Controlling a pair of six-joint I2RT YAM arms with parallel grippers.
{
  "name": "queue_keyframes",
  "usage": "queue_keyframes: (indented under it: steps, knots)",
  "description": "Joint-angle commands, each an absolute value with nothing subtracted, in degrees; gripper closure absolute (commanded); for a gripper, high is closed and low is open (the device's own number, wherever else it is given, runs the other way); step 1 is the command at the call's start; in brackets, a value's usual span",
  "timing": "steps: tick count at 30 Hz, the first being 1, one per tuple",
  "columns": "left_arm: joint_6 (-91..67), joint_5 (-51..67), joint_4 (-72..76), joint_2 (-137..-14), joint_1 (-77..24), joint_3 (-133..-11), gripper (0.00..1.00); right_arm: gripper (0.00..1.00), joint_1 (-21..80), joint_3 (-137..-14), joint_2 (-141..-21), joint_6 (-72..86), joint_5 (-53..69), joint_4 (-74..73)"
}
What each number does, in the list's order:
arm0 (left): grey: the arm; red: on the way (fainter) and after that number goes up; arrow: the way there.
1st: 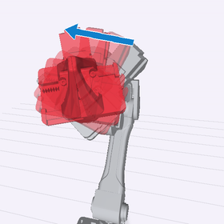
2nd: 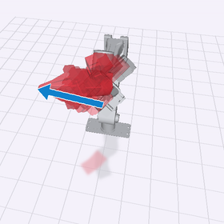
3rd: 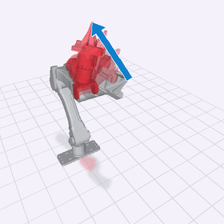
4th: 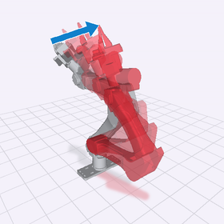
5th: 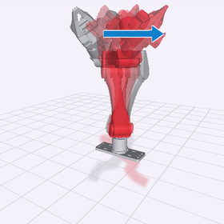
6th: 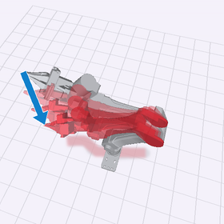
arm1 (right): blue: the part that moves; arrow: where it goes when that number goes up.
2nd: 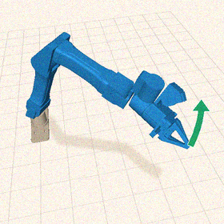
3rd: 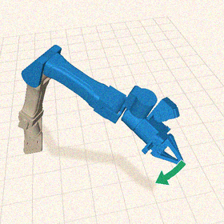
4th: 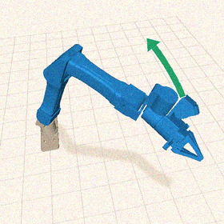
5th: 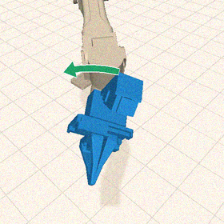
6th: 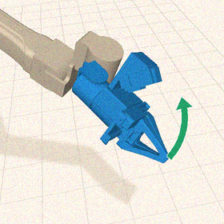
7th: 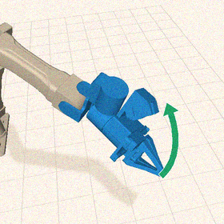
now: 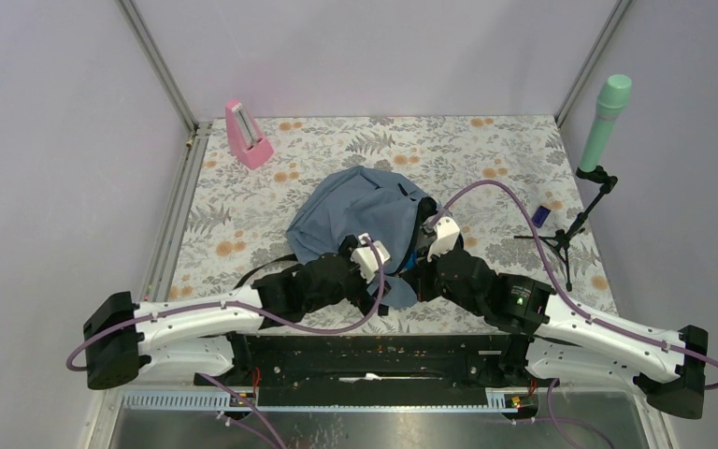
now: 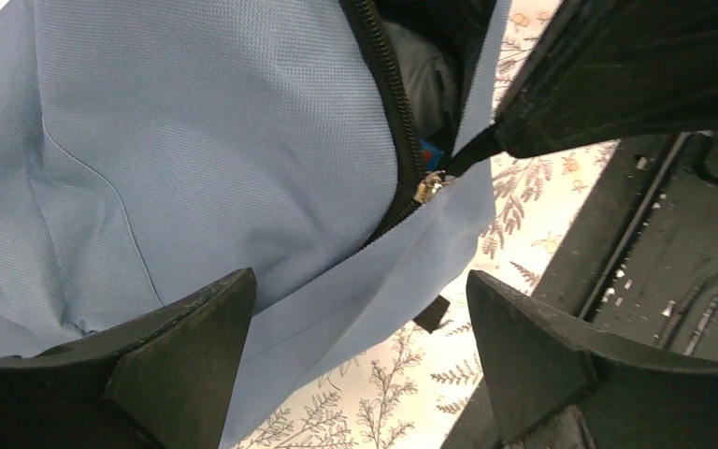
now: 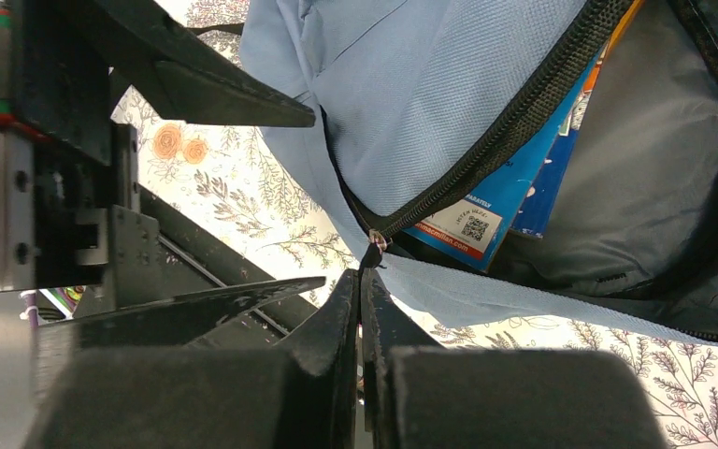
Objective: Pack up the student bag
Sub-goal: Zip the student bag at the center of the board.
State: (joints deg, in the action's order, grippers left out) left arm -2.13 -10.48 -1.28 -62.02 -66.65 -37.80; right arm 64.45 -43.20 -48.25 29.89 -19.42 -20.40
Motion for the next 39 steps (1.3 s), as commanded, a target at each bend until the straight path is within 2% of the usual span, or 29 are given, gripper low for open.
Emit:
queue_keyframes:
  steps: [1, 4, 6, 7, 10, 16, 22, 30, 39]
  knots:
    - [1.1, -14.3, 5.9, -64.8, -67.0, -38.6, 0.12, 1.0, 64.1, -44.3, -46.7, 30.8, -21.7, -15.3]
    - [0.9, -15.4, 8.8, -67.4, -67.1, -38.0, 0.13, 1.0, 64.1, -44.4, -47.1, 30.4, -22.1, -15.4]
    - [0.7, -19.5, 9.4, -69.3, -67.8, -38.3, 0.18, 1.0, 64.1, -44.4, -47.3, 30.5, -23.3, -15.8]
    - [0.9, -21.8, 10.0, -70.1, -68.2, -38.1, 0.23, 1.0, 64.1, -44.5, -47.5, 30.6, -23.9, -16.4]
    - [0.6, -25.9, 13.8, -70.2, -68.6, -36.1, 0.48, 1.0, 64.1, -45.1, -47.6, 31.3, -27.0, -18.3]
    - [0.5, -28.7, 17.4, -71.5, -68.6, -33.8, 0.66, 1.0, 64.1, -45.6, -47.3, 32.2, -35.5, -21.5]
    - [0.2, -32.1, 17.1, -71.3, -68.7, -33.4, 0.98, 1.0, 64.1, -49.8, -48.4, 30.0, -41.0, -26.7]
    - [0.2, -35.9, 15.2, -67.5, -68.7, -30.8, 1.0, 1.0, 63.7, -53.3, -47.7, 27.6, -48.7, -32.6]
    - [-3.2, -39.9, 11.1, -63.9, -68.7, -28.1, 1.0, 1.0, 58.1, -51.5, -49.5, 27.4, -43.9, -29.6]
